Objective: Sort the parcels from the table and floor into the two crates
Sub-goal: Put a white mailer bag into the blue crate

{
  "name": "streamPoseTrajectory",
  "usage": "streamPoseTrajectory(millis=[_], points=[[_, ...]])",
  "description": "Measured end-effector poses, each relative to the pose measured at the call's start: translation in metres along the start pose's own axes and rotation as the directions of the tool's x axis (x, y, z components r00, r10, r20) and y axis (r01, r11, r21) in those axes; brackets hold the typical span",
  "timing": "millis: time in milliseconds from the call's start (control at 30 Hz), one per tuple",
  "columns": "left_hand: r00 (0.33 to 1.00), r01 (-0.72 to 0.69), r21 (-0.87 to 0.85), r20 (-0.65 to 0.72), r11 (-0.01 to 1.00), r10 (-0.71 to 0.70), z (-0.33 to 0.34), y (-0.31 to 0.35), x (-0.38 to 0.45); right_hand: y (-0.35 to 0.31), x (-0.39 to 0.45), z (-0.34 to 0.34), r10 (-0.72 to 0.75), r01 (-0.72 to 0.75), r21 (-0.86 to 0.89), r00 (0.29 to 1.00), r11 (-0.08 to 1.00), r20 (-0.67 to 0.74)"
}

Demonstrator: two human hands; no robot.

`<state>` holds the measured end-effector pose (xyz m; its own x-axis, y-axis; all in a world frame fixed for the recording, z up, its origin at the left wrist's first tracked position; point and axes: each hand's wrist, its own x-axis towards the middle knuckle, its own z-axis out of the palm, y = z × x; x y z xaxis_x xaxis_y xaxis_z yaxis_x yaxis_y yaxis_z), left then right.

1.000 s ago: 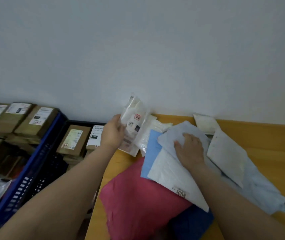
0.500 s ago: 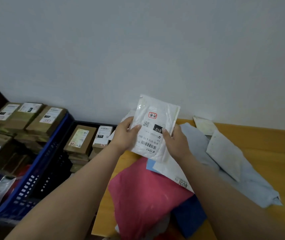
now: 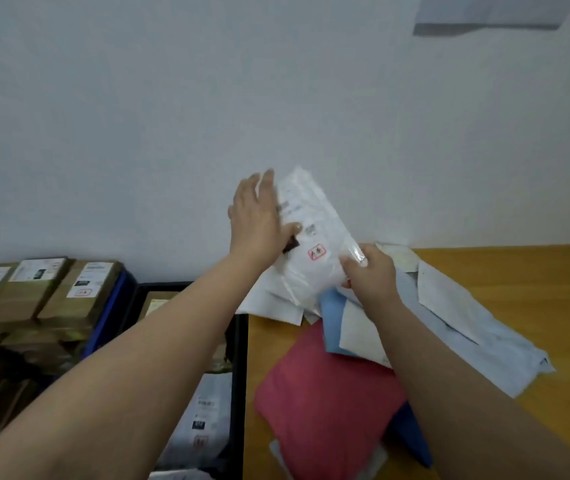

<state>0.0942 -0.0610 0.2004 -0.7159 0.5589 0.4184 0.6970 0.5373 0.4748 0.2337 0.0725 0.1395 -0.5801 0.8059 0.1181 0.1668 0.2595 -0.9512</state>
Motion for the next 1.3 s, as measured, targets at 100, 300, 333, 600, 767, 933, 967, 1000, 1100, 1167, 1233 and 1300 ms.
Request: streamPoseTrajectory(millis=[100, 300, 333, 600, 767, 933, 967, 1000, 1100, 1167, 1233, 1300], points=[[0.954, 0.292, -0.499, 0.217, 0.816, -0.208, 0.002, 0.001, -0.010, -0.020, -0.010, 0.008, 0.164, -0.116, 0.385, 0.982, 0.916, -0.094], [0.932, 0.362, -0.805, 0.317, 0.470, -0.174, 0.009, 0.002, -0.028, -0.038, -0.027, 0.008, 0.186, -0.124, 0.470, 0.979, 0.874, -0.086], [0.938, 0.346, -0.817, 0.304, 0.462, -0.166, 0.008, 0.003, -0.028, -0.041, -0.028, 0.005, 0.184, -0.124, 0.476, 0.980, 0.871, -0.081], [0.960, 0.279, -0.860, 0.257, 0.427, -0.111, -0.004, 0.016, -0.030, -0.054, -0.023, -0.006, 0.156, -0.129, 0.590, 0.988, 0.797, 0.006], [0.956, 0.292, -0.815, 0.244, 0.501, -0.161, 0.000, 0.016, -0.034, -0.041, -0.017, -0.003, 0.173, -0.173, 0.583, 0.983, 0.794, 0.057], [0.912, 0.408, -0.685, 0.268, 0.603, -0.312, 0.011, 0.006, -0.055, -0.018, -0.016, 0.005, 0.155, -0.180, 0.440, 0.984, 0.880, 0.092], [0.904, 0.425, -0.651, 0.268, 0.628, -0.333, 0.012, 0.000, -0.061, -0.012, -0.018, 0.008, 0.142, -0.178, 0.410, 0.983, 0.895, 0.116], [0.895, 0.445, -0.618, 0.271, 0.648, -0.356, 0.013, -0.007, -0.067, -0.005, -0.021, 0.013, 0.134, -0.181, 0.382, 0.980, 0.906, 0.147], [0.848, 0.529, -0.525, 0.296, 0.667, -0.439, 0.013, -0.032, -0.088, 0.015, -0.030, 0.031, 0.157, -0.225, 0.257, 0.952, 0.940, 0.261], [0.813, 0.583, -0.454, 0.316, 0.674, -0.489, 0.010, -0.050, -0.104, 0.025, -0.037, 0.045, 0.177, -0.229, 0.139, 0.933, 0.963, 0.313], [0.782, 0.623, -0.383, 0.326, 0.682, -0.531, 0.005, -0.067, -0.119, 0.030, -0.043, 0.061, 0.164, -0.207, 0.080, 0.917, 0.975, 0.363], [0.759, 0.650, -0.331, 0.325, 0.684, -0.564, -0.004, -0.083, -0.132, 0.031, -0.051, 0.080, 0.141, -0.183, 0.067, 0.904, 0.981, 0.403]])
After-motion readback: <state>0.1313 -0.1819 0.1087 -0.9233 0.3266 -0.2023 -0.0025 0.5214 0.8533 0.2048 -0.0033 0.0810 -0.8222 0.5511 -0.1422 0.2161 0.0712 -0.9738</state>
